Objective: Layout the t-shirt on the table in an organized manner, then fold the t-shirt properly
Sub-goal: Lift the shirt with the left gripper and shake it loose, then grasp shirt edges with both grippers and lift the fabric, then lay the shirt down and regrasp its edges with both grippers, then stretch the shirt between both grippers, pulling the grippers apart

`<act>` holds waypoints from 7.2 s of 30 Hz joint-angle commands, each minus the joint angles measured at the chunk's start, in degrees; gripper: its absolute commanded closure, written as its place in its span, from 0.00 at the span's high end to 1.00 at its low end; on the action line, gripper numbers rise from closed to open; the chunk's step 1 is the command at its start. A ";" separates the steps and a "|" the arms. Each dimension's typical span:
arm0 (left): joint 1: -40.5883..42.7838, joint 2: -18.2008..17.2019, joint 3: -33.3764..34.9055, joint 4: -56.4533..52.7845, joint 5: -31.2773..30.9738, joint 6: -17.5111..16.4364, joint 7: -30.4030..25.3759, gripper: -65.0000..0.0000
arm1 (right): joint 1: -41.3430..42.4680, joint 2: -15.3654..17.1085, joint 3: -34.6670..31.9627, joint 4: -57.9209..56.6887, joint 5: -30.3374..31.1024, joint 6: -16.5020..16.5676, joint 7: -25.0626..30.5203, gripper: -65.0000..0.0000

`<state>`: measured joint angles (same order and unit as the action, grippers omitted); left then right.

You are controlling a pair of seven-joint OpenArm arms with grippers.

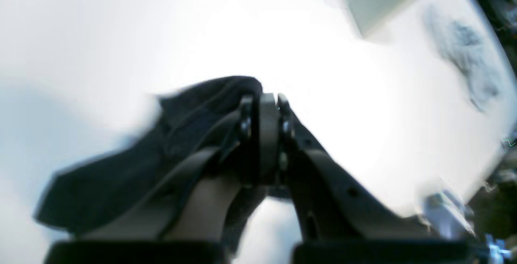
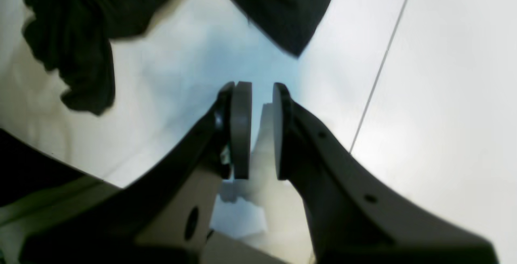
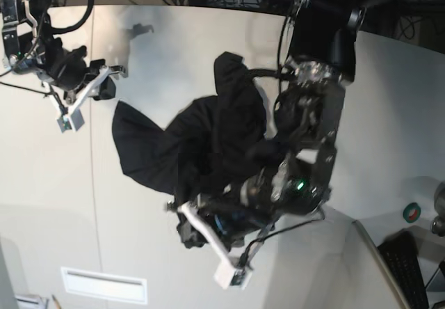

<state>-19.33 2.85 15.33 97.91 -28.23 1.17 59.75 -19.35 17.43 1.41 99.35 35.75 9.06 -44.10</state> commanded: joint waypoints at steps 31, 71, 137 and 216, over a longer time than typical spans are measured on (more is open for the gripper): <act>8.30 -20.30 17.77 -11.97 -16.91 -0.51 -37.72 0.00 | 17.29 0.90 0.83 -16.14 0.52 0.22 1.24 0.31; 16.04 -15.64 0.71 -19.18 -7.51 -0.51 -37.20 0.00 | 6.56 1.43 -18.42 -16.85 0.43 0.22 9.42 0.00; 20.78 -16.35 -17.75 -26.30 24.58 -0.86 -37.20 0.00 | 33.55 -3.50 -27.48 -16.05 0.34 -18.42 8.10 0.43; 33.79 -14.32 -35.51 -10.13 19.31 -7.37 -21.28 0.00 | 20.19 -7.72 -28.53 -6.82 -30.08 -22.29 0.18 0.48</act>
<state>14.37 -10.48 -19.62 87.02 -9.43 -6.72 39.00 0.78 9.61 -27.05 91.59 5.06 -13.34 -44.29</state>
